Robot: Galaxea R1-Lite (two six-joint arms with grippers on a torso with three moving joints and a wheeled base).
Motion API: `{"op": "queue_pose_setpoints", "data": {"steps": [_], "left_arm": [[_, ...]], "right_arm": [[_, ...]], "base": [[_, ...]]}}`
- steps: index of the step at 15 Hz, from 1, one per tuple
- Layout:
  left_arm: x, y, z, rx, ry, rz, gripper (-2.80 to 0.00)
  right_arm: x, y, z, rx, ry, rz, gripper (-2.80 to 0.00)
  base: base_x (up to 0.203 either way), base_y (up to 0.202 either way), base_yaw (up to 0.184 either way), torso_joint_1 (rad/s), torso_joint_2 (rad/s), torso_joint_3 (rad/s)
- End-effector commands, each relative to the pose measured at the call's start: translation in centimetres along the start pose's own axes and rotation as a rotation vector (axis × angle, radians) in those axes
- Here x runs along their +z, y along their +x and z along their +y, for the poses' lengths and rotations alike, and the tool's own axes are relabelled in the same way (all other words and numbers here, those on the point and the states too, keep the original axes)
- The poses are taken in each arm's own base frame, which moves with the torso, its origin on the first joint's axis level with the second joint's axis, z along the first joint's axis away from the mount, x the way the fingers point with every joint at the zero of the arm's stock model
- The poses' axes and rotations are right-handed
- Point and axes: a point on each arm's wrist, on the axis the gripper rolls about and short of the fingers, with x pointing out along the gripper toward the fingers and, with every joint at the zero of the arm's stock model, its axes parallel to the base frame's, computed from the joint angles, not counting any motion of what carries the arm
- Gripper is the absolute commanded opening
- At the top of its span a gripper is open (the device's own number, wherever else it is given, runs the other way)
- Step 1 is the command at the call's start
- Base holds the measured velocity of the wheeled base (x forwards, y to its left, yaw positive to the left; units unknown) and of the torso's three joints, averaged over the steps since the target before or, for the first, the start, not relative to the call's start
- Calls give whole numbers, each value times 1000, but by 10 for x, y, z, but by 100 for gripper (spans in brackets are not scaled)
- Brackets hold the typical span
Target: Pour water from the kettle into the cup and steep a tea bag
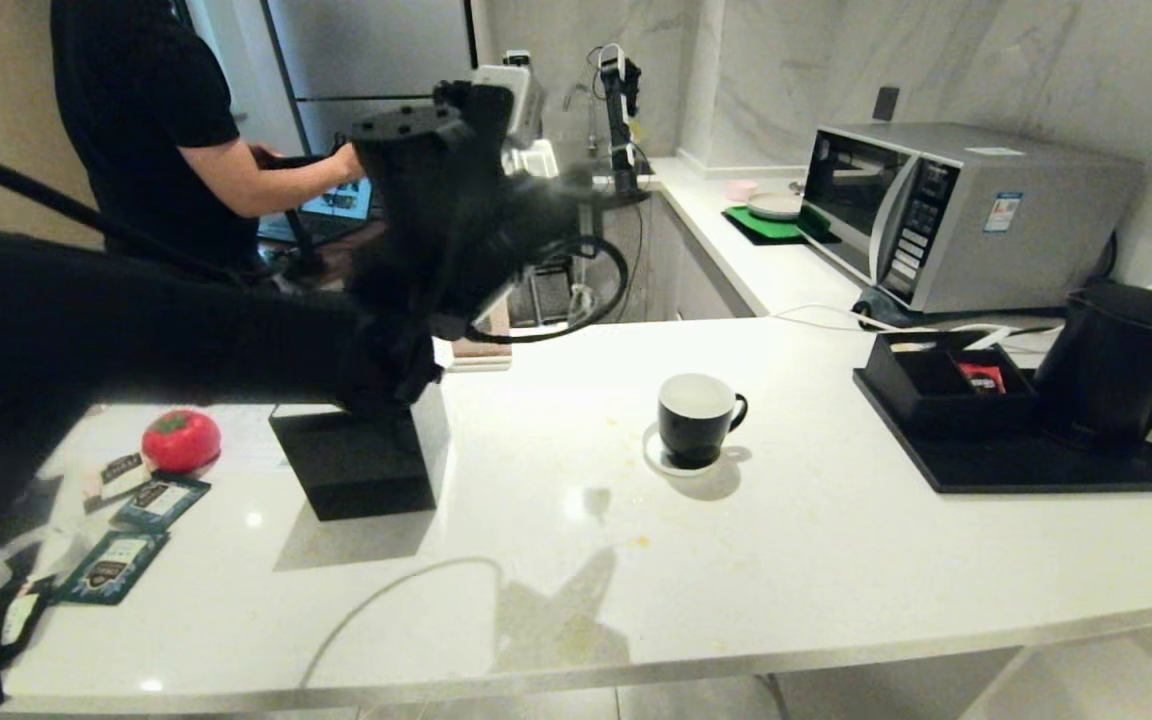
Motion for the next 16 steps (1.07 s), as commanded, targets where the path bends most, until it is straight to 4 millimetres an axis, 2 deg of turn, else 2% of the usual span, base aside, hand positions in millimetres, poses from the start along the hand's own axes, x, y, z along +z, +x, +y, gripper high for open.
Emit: {"op": "queue_pose_setpoints", "data": {"steps": [1,5,11,16], "left_arm": [[19,-13,21,43,9,-29,-280],[33,-26,49,110,23,-42,-280],[35,-58,60,140,26,2,-280],[40,-82,81,167,37,39,-280]], "right_arm": [[0,0,0,0,0,1,-280],[0,0,0,0,0,1,-280],[0,0,0,0,0,1,-280],[0,0,0,0,0,1,-280]], "base": [[0,0,0,0,0,0],[0,0,0,0,0,0],[0,0,0,0,0,0],[0,0,0,0,0,0]]}}
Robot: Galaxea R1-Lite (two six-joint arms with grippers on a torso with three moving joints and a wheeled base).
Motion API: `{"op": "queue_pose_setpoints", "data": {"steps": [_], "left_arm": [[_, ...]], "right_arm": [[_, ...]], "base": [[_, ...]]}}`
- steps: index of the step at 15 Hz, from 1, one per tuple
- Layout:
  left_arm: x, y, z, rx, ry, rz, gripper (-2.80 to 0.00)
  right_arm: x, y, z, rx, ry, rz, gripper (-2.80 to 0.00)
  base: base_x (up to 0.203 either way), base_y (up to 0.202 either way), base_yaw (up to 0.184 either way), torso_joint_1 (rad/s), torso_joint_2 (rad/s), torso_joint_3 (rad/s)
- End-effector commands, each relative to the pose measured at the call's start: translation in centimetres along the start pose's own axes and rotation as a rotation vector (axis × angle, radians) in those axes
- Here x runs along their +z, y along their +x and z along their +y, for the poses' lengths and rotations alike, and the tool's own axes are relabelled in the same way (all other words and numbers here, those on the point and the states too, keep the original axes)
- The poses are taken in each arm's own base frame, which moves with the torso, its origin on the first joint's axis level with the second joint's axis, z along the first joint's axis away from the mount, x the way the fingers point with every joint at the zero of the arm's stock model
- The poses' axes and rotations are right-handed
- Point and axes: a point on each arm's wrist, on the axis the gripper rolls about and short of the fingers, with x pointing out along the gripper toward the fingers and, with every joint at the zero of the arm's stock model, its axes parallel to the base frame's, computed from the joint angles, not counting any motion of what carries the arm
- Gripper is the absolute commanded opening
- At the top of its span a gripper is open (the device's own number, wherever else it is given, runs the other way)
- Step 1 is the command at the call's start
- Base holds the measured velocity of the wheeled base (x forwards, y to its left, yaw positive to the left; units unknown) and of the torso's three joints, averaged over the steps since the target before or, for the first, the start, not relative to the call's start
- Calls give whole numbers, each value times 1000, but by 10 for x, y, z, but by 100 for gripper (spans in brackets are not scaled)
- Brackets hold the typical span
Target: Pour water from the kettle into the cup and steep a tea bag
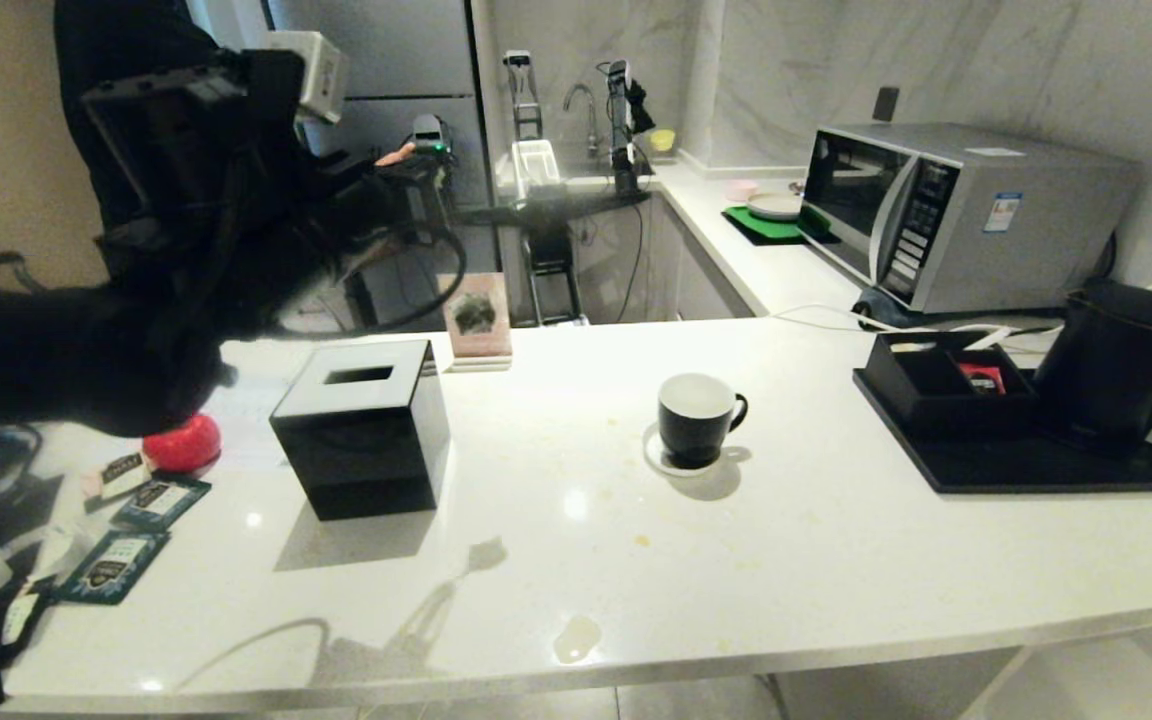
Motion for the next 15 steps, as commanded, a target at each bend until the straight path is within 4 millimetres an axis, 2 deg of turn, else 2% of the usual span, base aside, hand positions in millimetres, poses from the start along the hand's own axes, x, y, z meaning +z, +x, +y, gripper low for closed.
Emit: {"op": "queue_pose_setpoints", "data": {"steps": [1,4,9,15], "left_arm": [[7,-16,13,7,7,-3,-280],[7,-29,27,-12,15,22,-280],[1,-27,51,-36,27,48,-280],[-2,-28,60,-98,25,59,-280]], "right_arm": [[0,0,0,-1,-1,2,-280],[0,0,0,-1,-1,2,-280],[0,0,0,-1,-1,2,-280],[0,0,0,-1,-1,2,-280]], "base": [[0,0,0,0,0,0],[0,0,0,0,0,0],[0,0,0,0,0,0],[0,0,0,0,0,0]]}}
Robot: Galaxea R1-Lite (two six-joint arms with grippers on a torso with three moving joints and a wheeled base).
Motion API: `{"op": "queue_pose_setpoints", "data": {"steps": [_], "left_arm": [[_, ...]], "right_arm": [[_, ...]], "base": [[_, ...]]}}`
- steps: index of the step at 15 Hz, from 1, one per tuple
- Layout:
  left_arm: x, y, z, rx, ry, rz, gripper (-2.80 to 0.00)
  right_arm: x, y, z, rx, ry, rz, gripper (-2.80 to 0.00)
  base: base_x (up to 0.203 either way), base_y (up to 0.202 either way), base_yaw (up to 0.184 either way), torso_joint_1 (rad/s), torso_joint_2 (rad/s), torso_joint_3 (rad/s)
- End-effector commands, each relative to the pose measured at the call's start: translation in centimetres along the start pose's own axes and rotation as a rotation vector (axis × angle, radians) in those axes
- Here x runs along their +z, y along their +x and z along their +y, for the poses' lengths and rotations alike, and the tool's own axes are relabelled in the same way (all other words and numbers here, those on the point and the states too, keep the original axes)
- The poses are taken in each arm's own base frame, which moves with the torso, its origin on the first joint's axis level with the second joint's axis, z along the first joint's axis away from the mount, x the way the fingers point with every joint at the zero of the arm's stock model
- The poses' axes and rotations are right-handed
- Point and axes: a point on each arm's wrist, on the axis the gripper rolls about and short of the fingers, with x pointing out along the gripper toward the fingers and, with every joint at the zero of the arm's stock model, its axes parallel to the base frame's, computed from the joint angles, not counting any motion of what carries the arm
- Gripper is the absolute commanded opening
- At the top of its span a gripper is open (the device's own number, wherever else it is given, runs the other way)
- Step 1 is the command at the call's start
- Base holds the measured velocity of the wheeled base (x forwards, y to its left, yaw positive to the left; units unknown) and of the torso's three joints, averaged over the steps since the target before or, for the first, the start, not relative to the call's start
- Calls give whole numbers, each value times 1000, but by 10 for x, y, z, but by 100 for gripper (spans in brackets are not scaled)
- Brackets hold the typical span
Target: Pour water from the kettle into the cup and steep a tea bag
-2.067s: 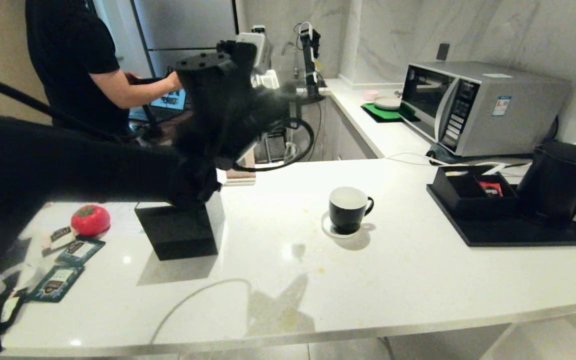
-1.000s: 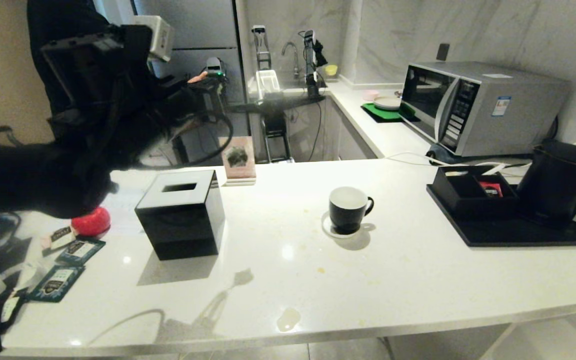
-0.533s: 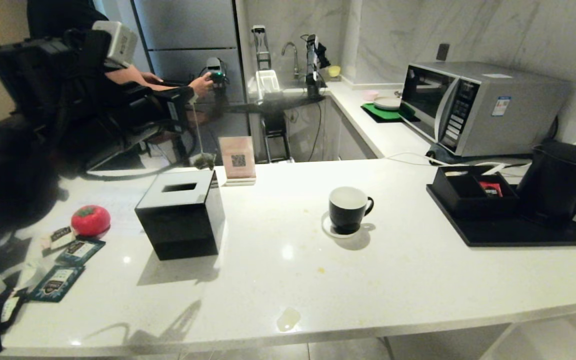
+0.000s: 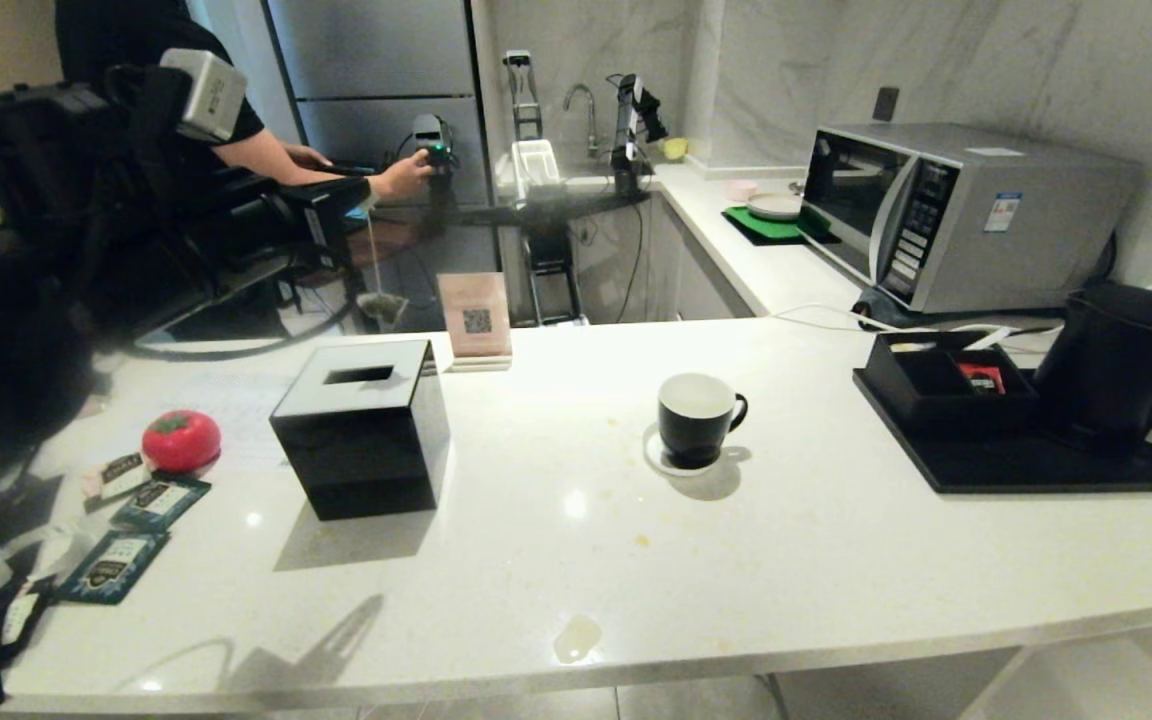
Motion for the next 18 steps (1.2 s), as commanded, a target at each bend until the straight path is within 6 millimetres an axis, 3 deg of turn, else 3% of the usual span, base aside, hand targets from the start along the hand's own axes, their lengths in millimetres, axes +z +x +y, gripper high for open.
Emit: {"op": "queue_pose_setpoints", "data": {"steps": [1,11,18], "left_arm": [[-4,1,7,-24,1,7,-280],[-18,-10,57,-104,-25,44,-280],[-36,-2,62,-146,-106,85,-280]], "right_arm": [[0,0,0,-1,0,2,-280],[0,0,0,-1,0,2,-280],[0,0,0,-1,0,2,-280]], "base": [[0,0,0,0,0,0],[0,0,0,0,0,0],[0,0,0,0,0,0]]}}
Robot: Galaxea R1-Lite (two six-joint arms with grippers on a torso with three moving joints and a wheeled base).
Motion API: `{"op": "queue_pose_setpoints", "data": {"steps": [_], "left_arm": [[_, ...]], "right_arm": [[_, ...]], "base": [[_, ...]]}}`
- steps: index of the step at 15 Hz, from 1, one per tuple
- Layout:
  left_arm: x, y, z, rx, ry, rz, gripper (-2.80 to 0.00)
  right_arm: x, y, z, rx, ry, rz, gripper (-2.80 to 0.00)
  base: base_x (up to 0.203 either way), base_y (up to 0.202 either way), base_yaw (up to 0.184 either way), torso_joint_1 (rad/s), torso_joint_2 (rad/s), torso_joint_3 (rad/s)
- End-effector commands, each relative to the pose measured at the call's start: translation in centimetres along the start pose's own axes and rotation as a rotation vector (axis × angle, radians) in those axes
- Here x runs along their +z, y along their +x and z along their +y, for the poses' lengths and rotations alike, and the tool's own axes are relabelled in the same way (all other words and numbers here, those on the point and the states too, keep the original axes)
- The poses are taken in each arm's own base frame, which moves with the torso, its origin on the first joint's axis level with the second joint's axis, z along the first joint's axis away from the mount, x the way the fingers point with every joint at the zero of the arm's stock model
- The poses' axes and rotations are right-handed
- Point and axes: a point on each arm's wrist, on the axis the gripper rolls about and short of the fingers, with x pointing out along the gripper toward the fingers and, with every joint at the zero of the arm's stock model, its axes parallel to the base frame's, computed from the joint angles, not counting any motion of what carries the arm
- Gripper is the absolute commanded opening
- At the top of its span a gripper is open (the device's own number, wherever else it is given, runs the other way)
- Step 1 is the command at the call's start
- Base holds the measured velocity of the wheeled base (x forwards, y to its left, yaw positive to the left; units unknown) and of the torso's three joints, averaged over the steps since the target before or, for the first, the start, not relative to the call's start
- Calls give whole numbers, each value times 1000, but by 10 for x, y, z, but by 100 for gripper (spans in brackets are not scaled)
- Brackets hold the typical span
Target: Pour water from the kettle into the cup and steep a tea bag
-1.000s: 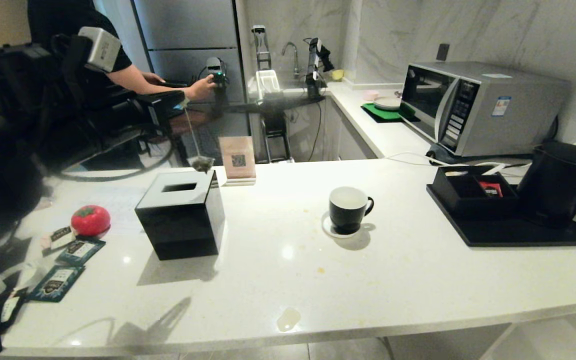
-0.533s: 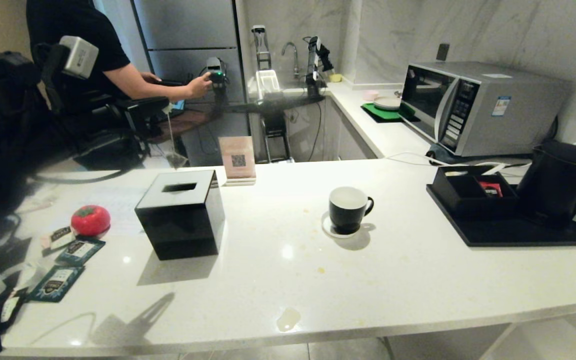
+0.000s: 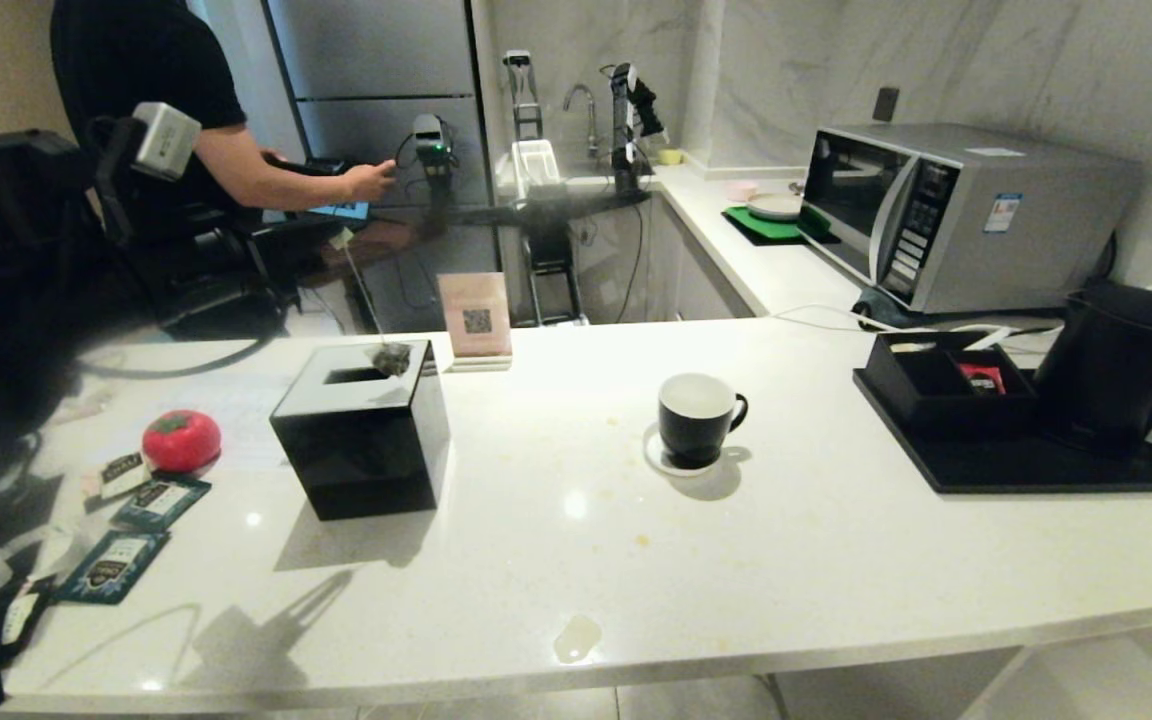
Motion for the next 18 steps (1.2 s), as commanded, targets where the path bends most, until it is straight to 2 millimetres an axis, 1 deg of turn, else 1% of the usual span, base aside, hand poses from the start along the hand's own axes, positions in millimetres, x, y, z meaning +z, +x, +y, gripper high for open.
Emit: {"op": "queue_pose_setpoints", "data": {"steps": [1,6,8,13,18], "left_arm": [[-14,4,6,5,-18,24,-280],[-43,-1,13,28,-41,57,-280],[-48,-5,17,41,-44,61,-280],[-42,-5,18,40,-28,37,-280],[-42,-5,18,40,-29,38,-280]], "right_arm": [[0,0,0,0,-1,2,-280],[0,0,0,0,-1,2,-280],[0,0,0,0,-1,2,-280],[0,0,0,0,-1,2,-280],[0,0,0,0,-1,2,-280]], "base": [[0,0,0,0,0,0],[0,0,0,0,0,0],[0,0,0,0,0,0],[0,0,0,0,0,0],[0,0,0,0,0,0]]}}
